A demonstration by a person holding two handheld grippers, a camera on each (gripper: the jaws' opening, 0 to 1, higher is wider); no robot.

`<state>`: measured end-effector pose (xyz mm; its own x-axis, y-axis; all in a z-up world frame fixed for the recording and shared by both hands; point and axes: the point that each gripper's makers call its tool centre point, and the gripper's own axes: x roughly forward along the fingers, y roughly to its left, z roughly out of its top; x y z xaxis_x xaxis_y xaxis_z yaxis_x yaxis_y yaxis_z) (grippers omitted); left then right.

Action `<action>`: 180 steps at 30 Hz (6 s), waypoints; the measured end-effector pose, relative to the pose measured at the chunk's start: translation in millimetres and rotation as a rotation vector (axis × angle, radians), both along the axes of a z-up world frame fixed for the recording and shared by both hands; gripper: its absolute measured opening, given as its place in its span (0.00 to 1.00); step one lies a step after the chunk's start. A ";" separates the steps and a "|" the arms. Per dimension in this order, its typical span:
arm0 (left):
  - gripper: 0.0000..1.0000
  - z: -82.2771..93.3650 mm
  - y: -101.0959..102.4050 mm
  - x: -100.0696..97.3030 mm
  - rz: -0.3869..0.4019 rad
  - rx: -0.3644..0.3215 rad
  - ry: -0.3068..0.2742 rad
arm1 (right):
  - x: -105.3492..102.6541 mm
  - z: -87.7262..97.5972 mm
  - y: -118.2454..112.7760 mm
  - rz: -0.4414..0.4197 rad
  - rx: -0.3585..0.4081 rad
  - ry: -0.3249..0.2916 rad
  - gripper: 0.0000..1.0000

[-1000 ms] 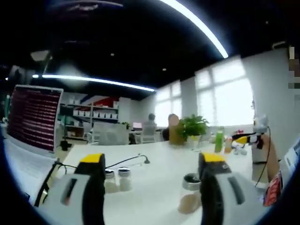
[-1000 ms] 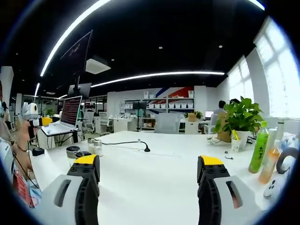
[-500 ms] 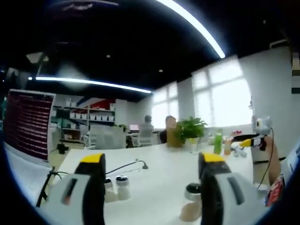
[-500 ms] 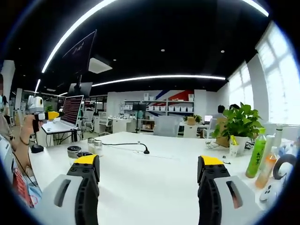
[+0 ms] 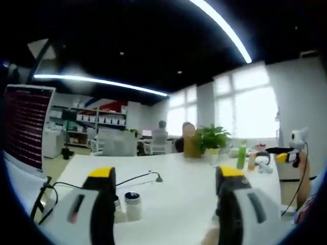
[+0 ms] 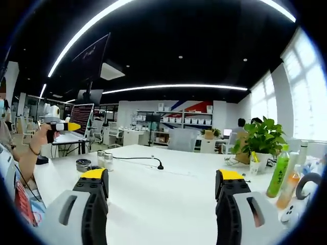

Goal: Rotate the seasoning bottle until the label or dispensing opening points toward the visible target arrow and the bottle remains upright within the marked orientation range

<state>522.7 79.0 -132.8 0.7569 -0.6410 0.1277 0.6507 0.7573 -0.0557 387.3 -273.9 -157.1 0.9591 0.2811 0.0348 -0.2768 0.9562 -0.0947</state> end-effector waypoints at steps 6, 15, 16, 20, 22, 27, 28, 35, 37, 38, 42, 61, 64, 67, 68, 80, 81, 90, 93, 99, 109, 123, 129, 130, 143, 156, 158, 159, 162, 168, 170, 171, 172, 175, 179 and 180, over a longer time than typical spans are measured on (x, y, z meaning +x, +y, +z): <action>0.81 -7.0 -4.6 17.6 0.008 0.023 -0.008 | -0.2 -2.0 1.3 0.010 0.000 0.010 0.89; 0.77 -22.0 -16.1 47.5 -0.011 0.016 -0.018 | -0.4 -2.5 -3.2 -0.002 0.000 0.012 0.89; 0.77 -24.1 -16.9 52.3 -0.007 0.011 -0.019 | -0.6 -2.8 -3.0 0.000 -0.001 0.014 0.89; 0.77 -36.0 -19.3 69.0 0.018 0.024 -0.017 | -0.9 -3.3 -2.9 0.000 -0.006 0.015 0.88; 0.77 -42.0 -19.9 75.5 0.030 0.032 -0.007 | -0.1 -5.2 -3.4 -0.005 -0.014 0.024 0.88; 0.78 -53.1 -21.2 88.8 0.068 0.041 0.014 | -1.6 -7.4 -4.2 0.003 -0.014 0.033 0.88; 0.78 -54.0 -22.1 91.1 0.074 0.042 0.008 | -2.8 -7.0 -5.2 -0.001 -0.020 0.032 0.88; 0.74 -65.5 -31.9 101.0 0.060 0.068 0.022 | -4.2 -1.4 -11.2 -0.010 -0.014 0.010 0.87; 0.67 -74.3 -32.9 104.9 0.065 0.093 0.045 | -2.5 -2.8 -12.5 -0.011 -0.007 0.016 0.87; 0.65 -76.9 -32.6 107.0 0.068 0.091 0.053 | -1.9 -3.6 -12.6 -0.008 -0.005 0.020 0.86; 0.65 -88.9 -29.3 116.1 0.093 0.103 0.068 | -2.1 -5.4 -12.1 -0.003 -0.007 0.030 0.85; 0.61 -121.6 -33.4 123.7 0.113 0.133 0.155 | -2.8 -6.1 -15.3 -0.017 -0.023 0.030 0.82; 0.59 -124.2 -33.0 123.0 0.130 0.138 0.156 | -2.4 -5.9 -15.5 -0.017 -0.020 0.030 0.82; 0.59 -127.2 -36.2 123.3 0.144 0.142 0.157 | -3.0 -5.5 -14.5 -0.013 -0.024 0.029 0.82; 0.59 -127.5 -36.7 123.5 0.148 0.146 0.156 | -3.1 -5.4 -13.9 -0.013 -0.025 0.027 0.82; 0.54 -135.8 -39.3 130.7 0.237 0.163 0.130 | -9.1 1.3 -0.7 0.041 -0.030 -0.002 0.80; 0.53 -138.6 -39.2 131.1 0.248 0.170 0.134 | -8.9 0.6 -1.3 0.040 -0.030 0.001 0.80; 0.49 -141.4 -34.3 144.8 0.298 0.198 0.126 | -8.7 0.6 -2.3 0.042 -0.035 -0.010 0.76; 0.50 -142.0 -34.5 148.5 0.301 0.176 0.133 | -10.7 4.1 -0.9 0.050 -0.038 -0.031 0.74; 0.37 -147.8 -31.4 152.6 0.321 0.244 0.113 | -10.0 2.4 -1.5 0.049 -0.044 -0.025 0.73; 0.36 -146.3 -30.3 158.1 0.302 0.198 0.112 | -8.7 -1.0 -3.1 0.041 -0.050 -0.009 0.72; 0.34 -141.5 -24.5 165.7 0.272 0.147 0.100 | -7.1 -2.3 -6.1 0.033 -0.052 -0.002 0.71; 0.34 -131.1 -22.3 168.6 0.280 0.166 0.078 | -7.2 -1.9 -8.2 0.028 -0.049 -0.002 0.71; 0.34 -128.1 -21.2 167.9 0.282 0.161 0.076 | -7.2 -2.0 -8.1 0.028 -0.049 -0.001 0.71; 0.34 -90.3 -9.3 148.8 0.209 0.131 0.060 | -6.6 0.0 -11.8 0.006 -0.025 -0.010 0.72; 0.34 -81.2 -10.5 101.2 0.142 0.129 0.043 | -7.1 3.8 -45.1 -0.111 -0.038 -0.023 0.72; 0.34 -79.8 -9.3 94.3 0.137 0.104 0.068 | -7.5 3.6 -44.3 -0.109 -0.033 -0.021 0.72; 0.34 -78.5 -13.4 83.6 0.123 0.102 0.056 | -8.5 4.1 -43.9 -0.111 -0.034 -0.021 0.72; 0.34 -72.6 -17.4 72.9 0.111 0.120 0.032 | -11.2 7.2 -42.7 -0.117 -0.054 -0.035 0.72; 0.34 -64.9 -23.8 52.7 0.068 0.132 0.008 | -11.9 6.8 -44.7 -0.119 -0.048 -0.034 0.72; 0.34 -64.1 -24.2 46.5 0.062 0.139 0.000 | -12.4 8.3 -46.1 -0.126 -0.044 -0.041 0.72; 0.34 -63.9 -23.9 44.0 0.058 0.137 -0.003 | -12.6 9.7 -47.0 -0.131 -0.043 -0.048 0.72; 0.34 -63.8 -24.2 41.9 0.054 0.132 -0.001 | -12.8 10.6 -47.9 -0.137 -0.046 -0.052 0.72; 0.34 -64.3 -27.1 33.6 0.025 0.119 0.007 | -12.6 10.3 -48.6 -0.143 -0.049 -0.050 0.72; 0.34 -65.7 -29.5 22.7 0.010 0.134 0.001 | -11.7 8.9 -48.3 -0.139 -0.048 -0.044 0.72; 0.34 -66.2 -29.3 18.9 0.001 0.123 0.006 | -11.7 8.7 -48.3 -0.138 -0.048 -0.043 0.72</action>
